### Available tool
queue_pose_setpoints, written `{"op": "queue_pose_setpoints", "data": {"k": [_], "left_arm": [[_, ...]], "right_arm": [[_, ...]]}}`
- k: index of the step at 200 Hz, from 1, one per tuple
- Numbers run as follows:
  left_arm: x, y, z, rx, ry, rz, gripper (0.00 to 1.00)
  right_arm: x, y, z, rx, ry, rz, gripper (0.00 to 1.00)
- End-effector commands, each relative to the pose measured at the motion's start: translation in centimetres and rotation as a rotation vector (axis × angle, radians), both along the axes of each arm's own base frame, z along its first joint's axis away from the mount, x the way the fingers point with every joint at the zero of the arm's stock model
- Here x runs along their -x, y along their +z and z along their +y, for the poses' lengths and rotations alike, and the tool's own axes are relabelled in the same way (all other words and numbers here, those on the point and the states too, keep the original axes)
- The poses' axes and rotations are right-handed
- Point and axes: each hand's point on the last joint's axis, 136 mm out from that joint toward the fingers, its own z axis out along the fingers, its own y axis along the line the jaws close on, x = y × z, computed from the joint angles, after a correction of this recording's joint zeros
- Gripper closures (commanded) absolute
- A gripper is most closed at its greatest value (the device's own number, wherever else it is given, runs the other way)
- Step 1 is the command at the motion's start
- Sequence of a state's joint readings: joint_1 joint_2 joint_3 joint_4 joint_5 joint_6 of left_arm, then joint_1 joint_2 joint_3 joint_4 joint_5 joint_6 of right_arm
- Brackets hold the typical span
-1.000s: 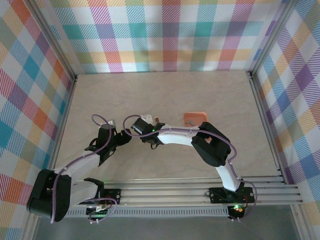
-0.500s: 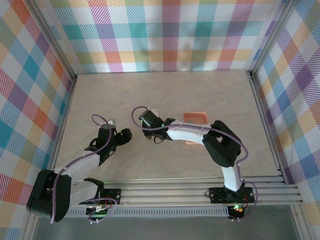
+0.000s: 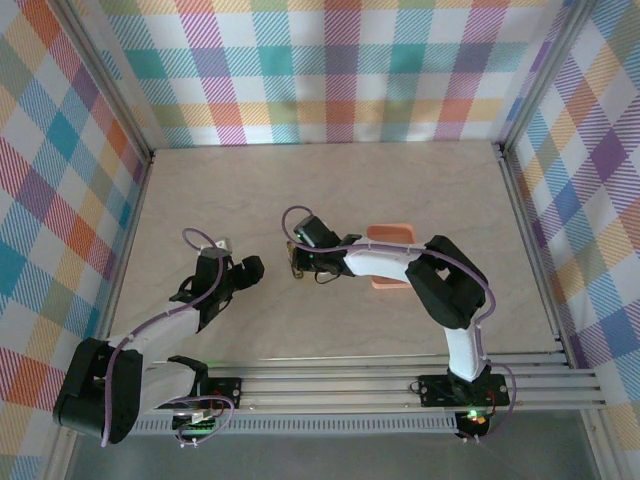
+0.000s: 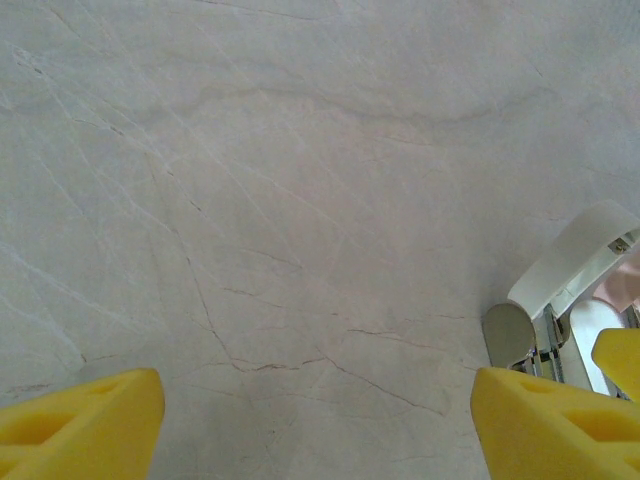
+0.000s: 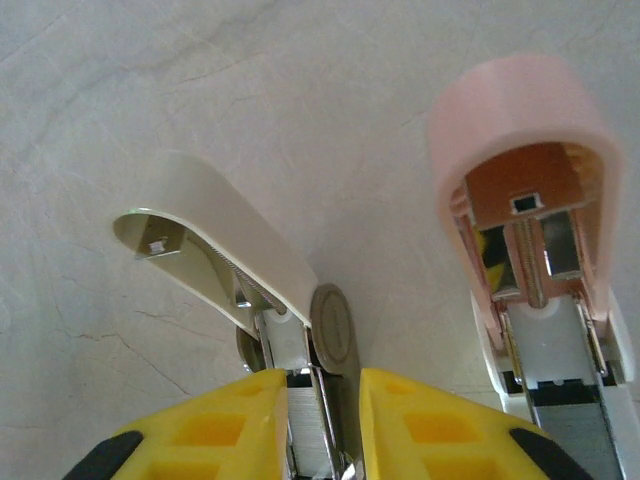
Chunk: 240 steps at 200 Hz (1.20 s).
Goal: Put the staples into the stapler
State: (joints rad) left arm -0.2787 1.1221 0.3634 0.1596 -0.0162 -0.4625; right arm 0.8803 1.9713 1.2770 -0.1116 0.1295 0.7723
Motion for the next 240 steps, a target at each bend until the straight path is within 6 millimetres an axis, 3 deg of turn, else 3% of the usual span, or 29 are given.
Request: {"op": "queue_pose_setpoints", "data": {"k": [1,146,190,240], "left_arm": [[-0.1,0.2,0.1,0.000,-0.005,-0.019,0.20],[-0.2,0.3,0.1,-0.001,-0.004,-0.021,0.20],[-0.2,0.3,0.1,-0.001,-0.005,-0.022,0.20],[-0.2,0.2,0.0,0.001,-0.006,-0.019,0.20]], "right_arm": [[0.0,-0.4,0.7,-0.048,-0.003,0.028,0.75],[0.2,-2.3,0.5,-0.008,0.000,0.073,0.78],[0.6,-3.0,0.4,0.004,0.007,0.099,0.75],[1.5,-3.2,0.2,0.033,0.033,0.107,0.82]]}}
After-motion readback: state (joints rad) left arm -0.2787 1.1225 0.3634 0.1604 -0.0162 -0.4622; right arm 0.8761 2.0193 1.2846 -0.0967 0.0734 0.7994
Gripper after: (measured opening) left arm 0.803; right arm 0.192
